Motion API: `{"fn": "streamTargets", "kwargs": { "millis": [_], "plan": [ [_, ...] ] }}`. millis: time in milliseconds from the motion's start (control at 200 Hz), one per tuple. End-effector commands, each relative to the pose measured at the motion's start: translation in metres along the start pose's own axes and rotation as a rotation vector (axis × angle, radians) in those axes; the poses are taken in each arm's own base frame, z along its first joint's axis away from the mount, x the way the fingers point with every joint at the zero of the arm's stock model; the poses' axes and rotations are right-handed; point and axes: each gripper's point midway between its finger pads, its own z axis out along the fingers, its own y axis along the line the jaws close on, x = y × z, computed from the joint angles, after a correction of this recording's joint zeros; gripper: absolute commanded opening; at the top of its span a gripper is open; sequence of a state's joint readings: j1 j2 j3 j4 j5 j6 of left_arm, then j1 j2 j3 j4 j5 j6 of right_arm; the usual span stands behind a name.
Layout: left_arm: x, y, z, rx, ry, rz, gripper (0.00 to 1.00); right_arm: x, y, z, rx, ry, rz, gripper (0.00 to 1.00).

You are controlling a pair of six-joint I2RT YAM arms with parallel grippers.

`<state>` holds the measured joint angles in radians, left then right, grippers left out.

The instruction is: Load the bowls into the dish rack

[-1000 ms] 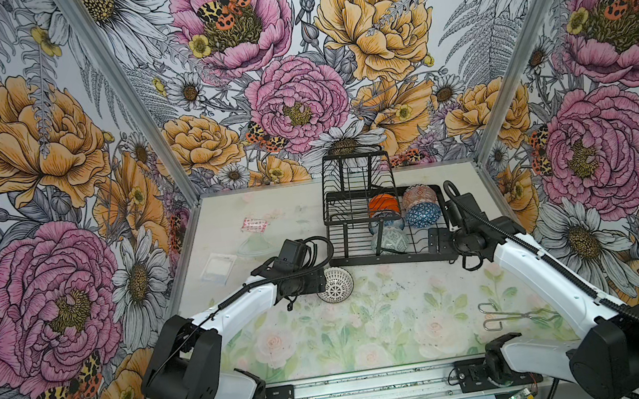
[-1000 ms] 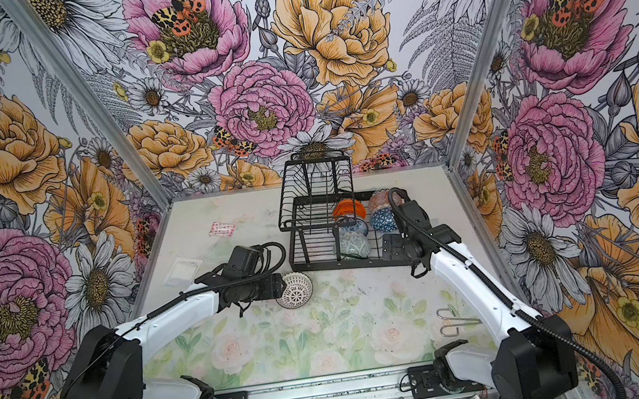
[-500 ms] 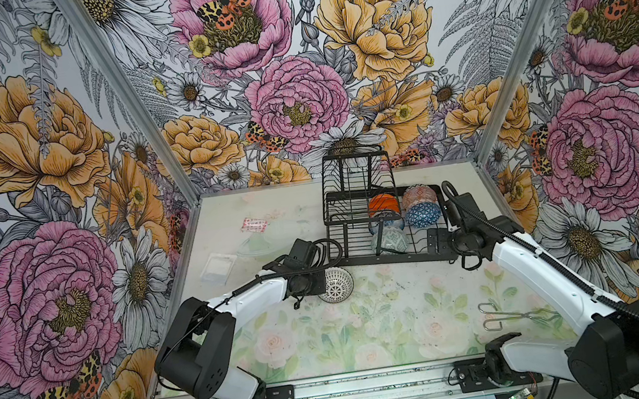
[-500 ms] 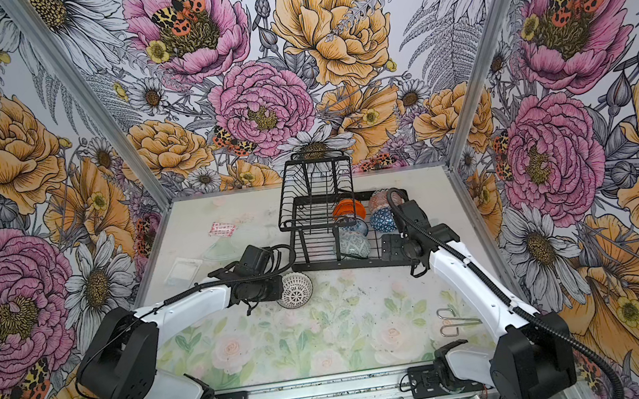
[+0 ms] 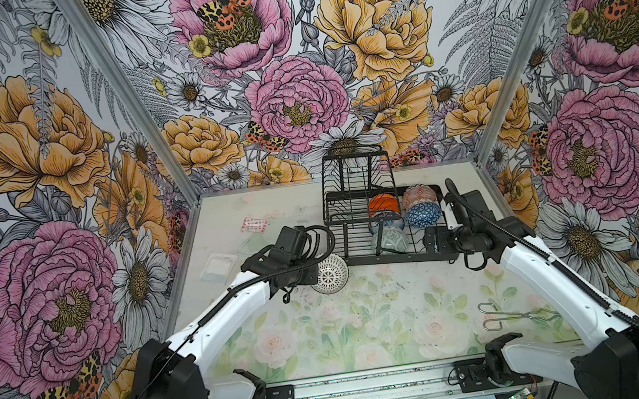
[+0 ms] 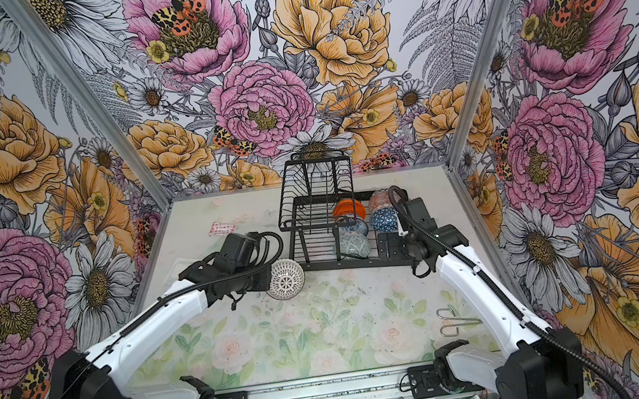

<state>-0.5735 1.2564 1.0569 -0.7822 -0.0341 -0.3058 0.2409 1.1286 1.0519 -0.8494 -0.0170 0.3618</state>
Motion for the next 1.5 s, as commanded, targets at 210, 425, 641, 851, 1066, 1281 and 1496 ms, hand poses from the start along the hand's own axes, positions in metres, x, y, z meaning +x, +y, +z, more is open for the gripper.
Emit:
{"fn": "streamTargets", "kwargs": {
  "millis": [210, 425, 641, 851, 1066, 1281, 1496],
  "plan": [
    [-0.129, -0.046, -0.167, -0.036, -0.494, 0.155, 0.0, -0.082, 0.102, -0.163, -0.457, -0.442, -0.162, 0.99],
    [-0.176, -0.09, -0.17, -0.005, -0.544, 0.243, 0.0, -0.112, 0.153, -0.206, -0.709, -0.535, -0.166, 0.94],
    [-0.192, -0.122, -0.165, -0.007, -0.564, 0.302, 0.0, -0.127, 0.185, -0.182, -0.695, -0.481, -0.174, 0.84],
    [-0.194, -0.133, -0.164, -0.044, -0.577, 0.331, 0.0, -0.125, 0.183, -0.137, -0.586, -0.414, -0.167, 0.75],
    [-0.193, -0.138, -0.163, -0.041, -0.577, 0.342, 0.0, -0.123, 0.182, -0.118, -0.549, -0.375, -0.163, 0.53],
    [-0.191, -0.151, -0.162, -0.088, -0.59, 0.387, 0.0, -0.121, 0.184, -0.101, -0.535, -0.336, -0.151, 0.41],
    [-0.189, -0.167, -0.16, -0.078, -0.591, 0.419, 0.0, -0.122, 0.185, -0.09, -0.51, -0.322, -0.137, 0.05]
  ]
}}
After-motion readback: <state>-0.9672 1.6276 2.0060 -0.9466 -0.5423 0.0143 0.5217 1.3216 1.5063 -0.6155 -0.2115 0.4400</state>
